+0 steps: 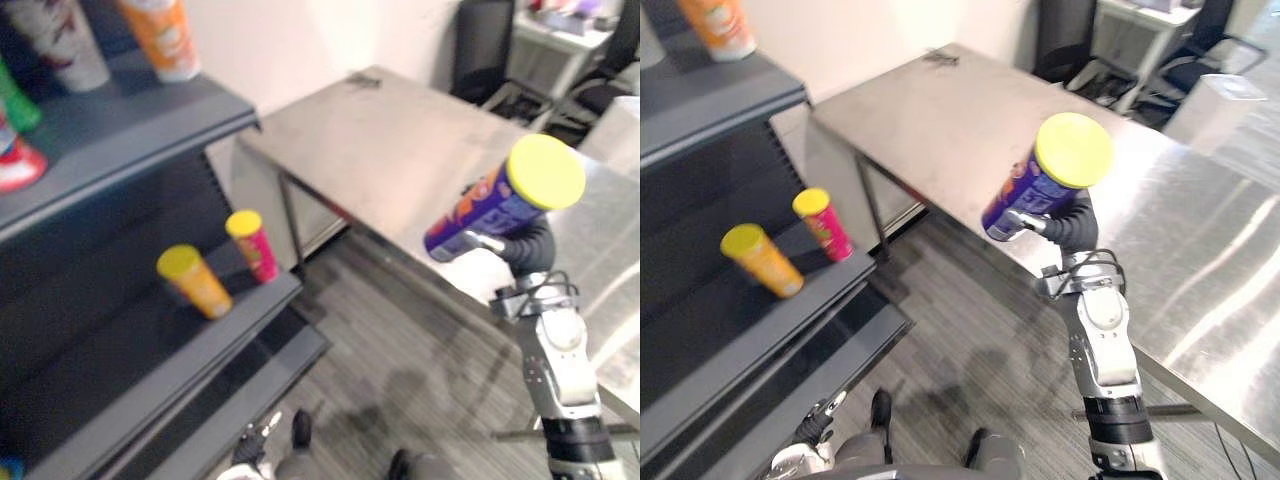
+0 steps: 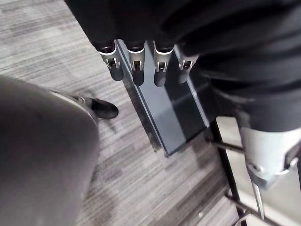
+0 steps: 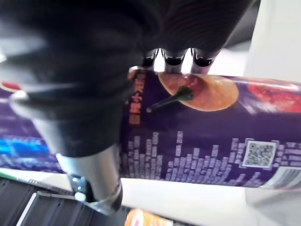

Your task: Put the gum and the chips on the shelf.

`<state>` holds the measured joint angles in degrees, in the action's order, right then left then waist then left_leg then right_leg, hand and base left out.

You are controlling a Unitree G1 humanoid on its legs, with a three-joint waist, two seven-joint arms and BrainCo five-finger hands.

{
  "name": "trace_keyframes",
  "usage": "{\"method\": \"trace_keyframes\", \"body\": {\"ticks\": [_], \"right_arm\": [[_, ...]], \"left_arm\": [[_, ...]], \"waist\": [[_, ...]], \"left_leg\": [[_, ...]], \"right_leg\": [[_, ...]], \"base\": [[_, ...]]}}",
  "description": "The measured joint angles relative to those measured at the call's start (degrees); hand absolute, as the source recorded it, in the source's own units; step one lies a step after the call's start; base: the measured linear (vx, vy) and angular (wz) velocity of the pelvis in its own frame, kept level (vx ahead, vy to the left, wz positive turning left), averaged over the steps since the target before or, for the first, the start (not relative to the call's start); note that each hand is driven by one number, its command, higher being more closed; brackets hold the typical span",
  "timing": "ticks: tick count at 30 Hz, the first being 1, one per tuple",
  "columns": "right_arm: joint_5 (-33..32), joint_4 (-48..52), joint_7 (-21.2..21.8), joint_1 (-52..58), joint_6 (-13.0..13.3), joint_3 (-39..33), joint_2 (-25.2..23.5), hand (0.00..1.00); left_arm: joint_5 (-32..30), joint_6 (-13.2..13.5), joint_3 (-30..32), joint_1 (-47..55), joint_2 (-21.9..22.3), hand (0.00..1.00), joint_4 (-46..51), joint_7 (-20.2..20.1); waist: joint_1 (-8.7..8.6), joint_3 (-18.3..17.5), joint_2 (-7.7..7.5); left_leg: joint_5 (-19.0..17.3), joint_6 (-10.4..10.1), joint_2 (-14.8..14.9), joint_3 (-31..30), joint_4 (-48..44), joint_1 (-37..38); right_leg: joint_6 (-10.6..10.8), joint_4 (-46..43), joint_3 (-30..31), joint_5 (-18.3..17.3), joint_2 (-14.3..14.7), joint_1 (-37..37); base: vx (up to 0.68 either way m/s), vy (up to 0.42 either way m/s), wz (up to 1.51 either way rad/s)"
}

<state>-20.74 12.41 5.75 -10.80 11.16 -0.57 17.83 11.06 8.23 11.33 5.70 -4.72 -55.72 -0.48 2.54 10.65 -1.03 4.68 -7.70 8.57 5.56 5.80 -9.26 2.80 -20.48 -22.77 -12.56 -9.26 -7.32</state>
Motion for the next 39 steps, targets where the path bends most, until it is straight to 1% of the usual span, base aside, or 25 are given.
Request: {"method": "trace_keyframes", "body": {"ticks": [1, 2, 3, 4, 5, 6, 7, 8, 9, 10, 12, 13, 14, 15, 16, 18, 19, 21, 23, 25, 27, 28, 34, 38, 39], "right_arm": [[0.0, 0.0, 0.0, 0.0, 0.0, -0.2, -0.1, 1.00], [0.0, 0.0, -0.3, -0.6, 0.0, -1.9, 0.0, 1.00], [0.0, 0.0, -0.9, -0.9, 0.0, -3.6, -0.1, 1.00], [0.0, 0.0, -1.5, -0.9, 0.1, -4.3, 0.0, 1.00], [0.0, 0.1, -2.2, -0.8, 0.3, -6.2, -0.1, 1.00], [0.0, 0.0, -2.8, -0.5, 0.4, -7.6, -0.3, 1.00], [0.1, 0.0, -3.0, -0.8, 0.4, -9.7, -0.6, 1.00], [0.1, -0.2, -3.1, -0.7, 0.4, -9.9, -1.2, 1.00], [0.1, 0.0, -3.1, 0.1, 0.5, -9.9, -1.7, 1.00], [0.1, 0.0, -3.1, 0.4, 0.5, -10.0, -1.7, 1.00], [0.1, 0.2, -3.3, 1.1, 0.5, -11.2, -1.6, 1.00], [0.2, 0.2, -3.7, 1.2, 0.5, -12.5, -1.6, 1.00], [0.4, 0.2, -4.1, 1.2, 0.5, -13.1, -1.6, 1.00], [0.5, 0.2, -4.3, 1.2, 0.5, -14.5, -1.6, 1.00], [0.6, 0.2, -5.1, 1.3, 0.4, -15.5, -2.3, 1.00], [0.8, 0.3, -6.0, 1.3, 0.3, -16.2, -3.8, 1.00], [1.1, 0.3, -6.1, 1.3, 0.3, -16.2, -3.8, 1.00], [3.5, 0.4, -7.3, 0.9, 0.8, -16.7, -3.9, 1.00], [4.9, 0.3, -8.3, 0.7, 0.7, -16.8, -4.8, 1.00], [5.1, 0.3, -8.4, 0.9, 0.7, -16.8, -5.2, 1.00], [5.1, 0.2, -8.6, 0.9, 0.7, -16.8, -5.2, 1.00], [5.1, 0.2, -8.6, 0.9, 0.7, -16.9, -5.2, 1.00], [5.1, 0.2, -7.7, 2.1, 0.7, -16.8, -5.2, 1.00], [5.1, -0.7, -7.7, 2.1, 0.7, -16.2, -5.2, 1.00], [5.1, -2.1, -7.7, 1.7, 0.7, -15.0, -5.2, 1.00]], "left_arm": [[0.0, 0.0, 0.1, -0.2, -0.3, 0.00, -0.1, 0.0], [0.0, 0.1, 0.6, -0.7, -0.5, 0.00, -0.2, 0.0], [0.0, 0.0, 1.5, -0.8, -0.3, 0.00, -0.6, 0.0], [0.0, 0.0, 1.8, -0.2, -0.1, 0.00, -0.7, 0.0], [0.0, 0.0, 1.8, 0.5, 0.2, 0.00, -0.6, 0.0], [0.0, 0.0, 1.3, 0.8, 0.1, 0.00, -0.4, 0.0], [0.0, -0.1, 2.1, 0.3, 0.0, 0.00, -0.8, -0.1], [0.0, -0.2, 2.3, 0.7, -0.2, 0.00, -1.2, -0.1], [0.0, -0.3, 2.7, 2.6, -0.2, 0.00, -1.4, -0.1], [0.0, -0.3, 2.7, 3.1, -0.1, 0.00, -1.4, -0.2], [0.0, -0.8, 2.7, 4.0, 0.1, 0.00, -1.4, -0.8], [-0.1, -1.0, 2.8, 4.2, 0.1, 0.00, -1.4, -0.9], [-0.1, -1.0, 2.9, 4.0, 0.1, 0.00, -1.4, -0.9], [-0.2, -1.1, 2.9, 3.6, 0.1, 0.00, -1.4, -0.9], [-0.6, -1.2, 3.6, 2.9, -0.2, 0.00, -1.5, -0.9], [-1.0, -1.2, 4.8, 2.4, -0.7, 0.00, -1.5, -0.4], [-1.0, -1.2, 4.8, 2.4, -0.7, 0.00, -1.5, -0.2], [-1.0, -1.2, 4.8, 1.7, -1.0, 0.00, -1.4, 0.2], [-0.8, -1.2, 4.9, 1.1, -2.0, 0.00, -1.4, 0.3], [-0.6, -1.1, 6.2, 1.1, -2.3, 0.00, -1.4, 0.4], [-0.5, -1.1, 7.1, 1.2, -2.2, 0.00, -1.4, 0.4], [-0.5, -1.1, 7.1, 1.3, -2.2, 0.00, -1.4, 0.3], [-0.6, -1.1, 7.1, 1.2, -1.3, 0.00, -1.2, -0.3], [-0.5, -1.0, 7.1, 1.2, -0.3, 0.00, -1.0, -0.9], [-0.4, -0.9, 7.1, 1.2, 0.0, 0.00, -0.6, -1.0]], "waist": [[0.02, 0.2, -0.58], [-0.29, 0.7, -1.00], [-0.38, 0.7, -0.04], [-0.41, 0.5, 0.71], [-0.98, 0.7, 2.33], [-0.99, 0.6, 1.78], [-0.64, 0.8, 1.05], [-0.65, 1.0, 0.83], [-0.96, 1.2, 0.20], [-0.97, 1.3, 0.05], [-1.13, 0.7, 0.99], [-1.32, 0.6, 1.34], [-1.36, 0.6, 1.57], [-1.56, 0.3, 2.42], [-1.54, 0.8, 1.70], [-0.99, 2.0, -0.37], [-0.89, 2.0, -0.71], [-0.59, 2.6, -0.97], [0.13, 3.4, -0.86], [0.99, 3.7, -0.92], [1.21, 3.9, -0.89], [1.19, 3.9, -0.87], [0.68, 4.3, -0.90], [0.67, 4.3, -0.93], [0.77, 4.5, -1.18]], "left_leg": [[-2.4, 1.3, 0.2, 2.6, -0.6, -0.7], [-2.5, 6.7, 0.4, 8.7, -7.4, -3.7], [-1.5, 9.6, 1.8, 13.4, -18.1, -5.3], [-2.4, 9.8, 2.7, 15.1, -22.0, -5.1], [-1.0, 9.6, 2.0, 15.7, -20.7, -5.4], [3.3, 10.2, -0.1, 14.6, -16.4, -5.2], [5.3, 10.3, -1.4, 14.9, -12.4, -3.6], [0.3, 11.4, -0.5, 16.5, -17.5, -3.5], [-5.2, 10.3, 1.3, 18.1, -24.1, -2.0], [-6.6, 9.1, 2.2, 18.6, -25.6, -0.7], [-9.0, 5.7, 4.5, 18.4, -25.9, 2.7], [-9.7, 4.4, 5.1, 18.5, -24.0, 3.5], [-9.8, 3.6, 5.2, 18.6, -22.5, 3.8], [-10.4, 2.0, 4.7, 18.8, -18.2, 4.1], [-11.1, 1.4, 3.6, 19.3, -15.4, 4.3], [-10.9, 2.2, 1.6, 18.7, -16.1, 3.8], [-11.2, 2.8, 1.0, 18.6, -16.7, 3.4], [-12.8, 5.2, 0.1, 18.1, -20.5, 1.1], [-14.0, 5.9, 0.1, 18.6, -22.0, 0.4], [-14.6, 5.8, 0.0, 19.5, -22.0, 0.5], [-15.1, 5.5, -0.1, 20.4, -21.7, 0.6], [-15.0, 5.5, -0.2, 20.6, -21.4, 0.6], [-11.2, 5.5, -0.9, 20.6, -15.4, 2.5], [-10.6, 5.3, -0.6, 20.2, -15.0, 2.5], [-10.6, 5.3, -0.5, 20.2, -15.4, 2.3]], "right_leg": [[-0.8, 1.3, -1.7, 0.3, -1.1, 0.3], [-1.5, 1.6, -6.0, 0.5, -3.1, 0.7], [-1.8, 0.0, -9.5, 0.3, -4.4, 1.0], [-2.1, -1.2, -11.4, -0.1, -4.5, 1.3], [-2.3, -3.2, -14.9, -1.0, -4.4, 2.1], [-2.3, -2.3, -15.7, -1.4, -5.1, 2.2], [-2.6, 0.5, -20.9, -0.4, -6.8, 3.3], [-2.6, 0.3, -22.3, -0.4, -7.4, 3.8], [-2.5, 0.2, -25.3, -0.3, -8.4, 5.1], [-2.4, 0.2, -26.5, -0.2, -8.9, 5.6], [-2.0, 0.1, -30.3, 0.6, -10.0, 5.5], [-1.6, -0.1, -32.0, 1.1, -10.6, 4.5], [-1.5, -0.2, -32.8, 1.6, -10.9, 4.1], [-1.4, -0.5, -34.1, 2.8, -11.5, 2.8], [-1.2, -0.8, -35.2, 4.1, -12.5, 2.3], [-0.9, -0.6, -35.3, 6.3, -14.3, 2.6], [-0.8, -0.5, -35.3, 7.0, -14.9, 2.5], [0.0, 0.7, -34.3, 9.4, -15.7, 2.5], [0.4, 2.5, -32.8, 11.1, -15.2, 2.3], [0.5, 4.4, -30.4, 12.5, -14.4, 1.7], [0.8, 5.9, -28.4, 13.1, -13.7, 0.9], [0.5, 6.2, -27.8, 13.4, -13.4, 0.6], [0.2, 7.1, -27.3, 13.2, -12.1, 0.5], [0.1, 7.5, -27.3, 13.1, -11.4, 0.4], [0.1, 7.5, -27.2, 13.1, -11.4, 0.5]], "base": [[-0.12, -0.085, 1.47], [-0.08, -0.092, 1.60], [-0.09, -0.093, 1.54], [-0.06, -0.147, 1.62], [-0.11, -0.098, 1.49], [-0.15, -0.052, 2.04], [-0.19, -0.045, 1.56], [-0.18, -0.087, 1.64], [-0.16, -0.113, 1.07], [-0.14, -0.055, 1.10], [-0.19, 0.116, 1.02], [-0.20, 0.196, 0.97], [-0.16, 0.224, 0.84], [-0.14, 0.260, 0.66], [-0.13, 0.266, 0.56], [-0.09, 0.234, 0.32], [-0.08, 0.256, 0.28], [-0.07, 0.252, 0.21], [-0.10, 0.216, -0.07], [-0.10, 0.163, -0.30], [-0.07, 0.103, -0.26], [-0.03, 0.067, -0.16], [0.04, 0.018, -0.01], [0.11, 0.022, 0.07], [0.14, 0.057, 0.12]]}}
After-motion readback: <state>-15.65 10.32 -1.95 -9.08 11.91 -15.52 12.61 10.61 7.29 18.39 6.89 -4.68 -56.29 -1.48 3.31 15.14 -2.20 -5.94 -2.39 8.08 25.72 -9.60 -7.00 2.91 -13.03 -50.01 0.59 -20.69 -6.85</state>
